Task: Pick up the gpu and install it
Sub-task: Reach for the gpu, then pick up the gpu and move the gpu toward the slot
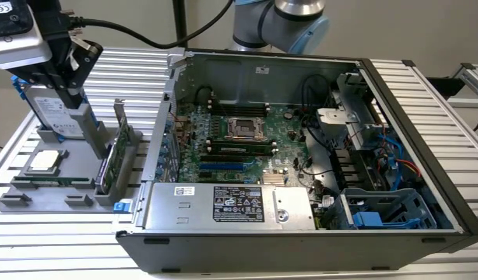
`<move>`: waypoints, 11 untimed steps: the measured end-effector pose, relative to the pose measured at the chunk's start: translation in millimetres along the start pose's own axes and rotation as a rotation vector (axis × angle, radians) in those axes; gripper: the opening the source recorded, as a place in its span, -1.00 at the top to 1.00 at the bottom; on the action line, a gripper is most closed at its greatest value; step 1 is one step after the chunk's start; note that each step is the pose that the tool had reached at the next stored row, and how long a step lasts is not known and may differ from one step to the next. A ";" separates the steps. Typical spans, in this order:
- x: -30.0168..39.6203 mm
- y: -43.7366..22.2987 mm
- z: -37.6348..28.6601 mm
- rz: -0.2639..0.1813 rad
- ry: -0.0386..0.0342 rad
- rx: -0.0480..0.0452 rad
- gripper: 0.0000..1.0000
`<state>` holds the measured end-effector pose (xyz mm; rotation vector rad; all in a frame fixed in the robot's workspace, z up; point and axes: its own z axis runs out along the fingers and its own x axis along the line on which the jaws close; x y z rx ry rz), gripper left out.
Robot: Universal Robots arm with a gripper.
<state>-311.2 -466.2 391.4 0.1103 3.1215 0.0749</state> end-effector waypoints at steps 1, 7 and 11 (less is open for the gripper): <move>-0.4 -0.2 0.0 0.000 0.0000 0.0000 1.00; -1.6 -0.4 0.0 -0.002 0.0001 0.0000 1.00; -1.6 -0.4 0.0 -0.002 0.0001 0.0000 1.00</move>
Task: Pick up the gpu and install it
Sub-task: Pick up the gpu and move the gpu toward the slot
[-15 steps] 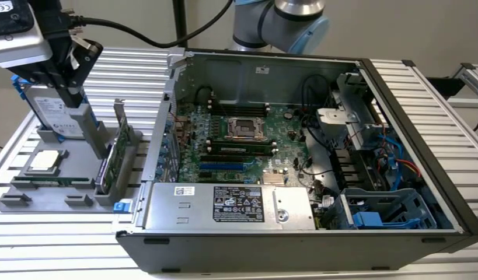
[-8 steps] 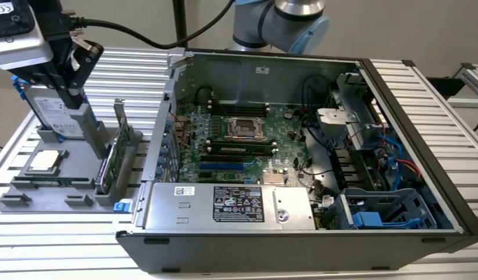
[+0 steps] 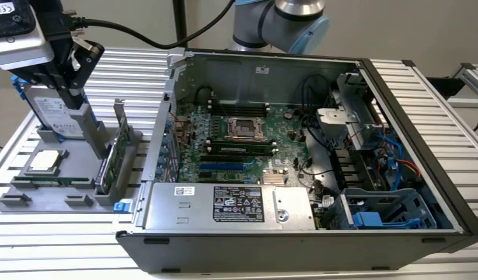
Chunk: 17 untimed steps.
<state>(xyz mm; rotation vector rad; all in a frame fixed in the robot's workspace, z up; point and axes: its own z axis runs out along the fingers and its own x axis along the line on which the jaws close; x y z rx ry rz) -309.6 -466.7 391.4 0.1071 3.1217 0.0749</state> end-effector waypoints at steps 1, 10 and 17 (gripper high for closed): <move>0.0 0.0 0.0 0.000 0.0000 0.0000 1.00; 0.0 0.0 0.0 0.000 0.0000 -0.0001 -1.00; 0.0 0.0 0.0 0.000 0.0000 0.0000 -1.00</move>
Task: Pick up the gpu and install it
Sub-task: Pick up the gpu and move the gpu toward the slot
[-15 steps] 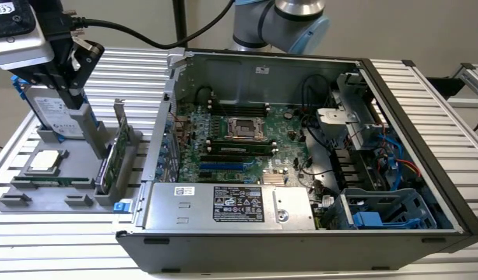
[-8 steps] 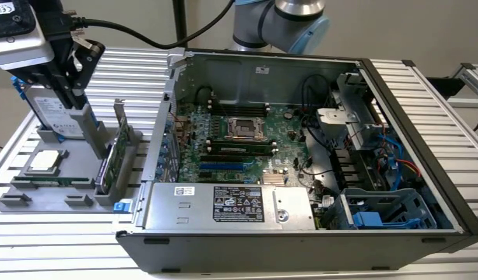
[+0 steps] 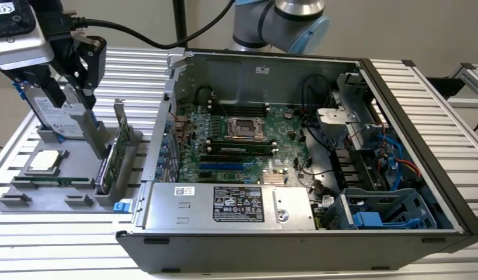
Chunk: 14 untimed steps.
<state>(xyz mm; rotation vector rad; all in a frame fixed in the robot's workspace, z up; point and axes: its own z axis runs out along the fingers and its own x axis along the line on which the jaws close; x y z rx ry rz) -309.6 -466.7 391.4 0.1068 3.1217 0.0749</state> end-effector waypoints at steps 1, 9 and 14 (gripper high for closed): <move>0.0 0.0 0.0 0.000 0.0000 0.0000 -1.00; 0.0 0.0 1.0 0.000 -0.0001 -0.0001 -1.00; 0.1 -0.3 5.4 0.000 -0.0001 0.0001 -1.00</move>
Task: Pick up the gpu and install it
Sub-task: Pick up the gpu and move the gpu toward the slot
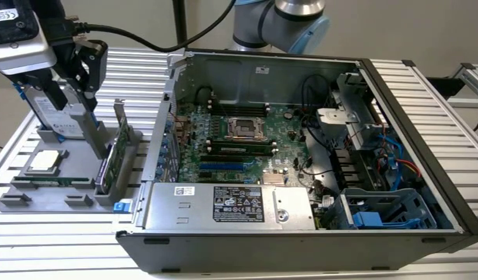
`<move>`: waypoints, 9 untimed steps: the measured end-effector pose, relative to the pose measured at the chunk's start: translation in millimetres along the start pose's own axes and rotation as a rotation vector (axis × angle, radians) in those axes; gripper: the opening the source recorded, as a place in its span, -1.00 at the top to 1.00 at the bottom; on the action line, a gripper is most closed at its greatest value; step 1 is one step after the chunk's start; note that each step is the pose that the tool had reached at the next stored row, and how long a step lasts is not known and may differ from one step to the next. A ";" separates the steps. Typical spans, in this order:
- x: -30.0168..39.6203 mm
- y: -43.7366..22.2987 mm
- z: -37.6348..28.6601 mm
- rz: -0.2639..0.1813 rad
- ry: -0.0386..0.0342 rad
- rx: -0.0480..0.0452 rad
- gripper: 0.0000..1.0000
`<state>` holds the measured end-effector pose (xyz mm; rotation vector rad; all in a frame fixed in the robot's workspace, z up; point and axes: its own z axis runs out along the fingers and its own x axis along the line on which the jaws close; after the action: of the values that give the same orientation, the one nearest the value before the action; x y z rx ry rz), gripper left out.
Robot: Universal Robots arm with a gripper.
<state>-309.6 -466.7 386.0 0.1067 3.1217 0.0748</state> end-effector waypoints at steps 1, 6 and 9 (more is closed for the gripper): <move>0.0 0.0 0.5 0.000 0.0000 0.0000 -1.00; 0.0 -0.1 2.3 0.000 -0.0004 -0.0001 -1.00; 0.1 -0.1 3.2 0.000 -0.0004 -0.0001 -1.00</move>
<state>-309.7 -466.7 382.8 0.1068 3.1213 0.0749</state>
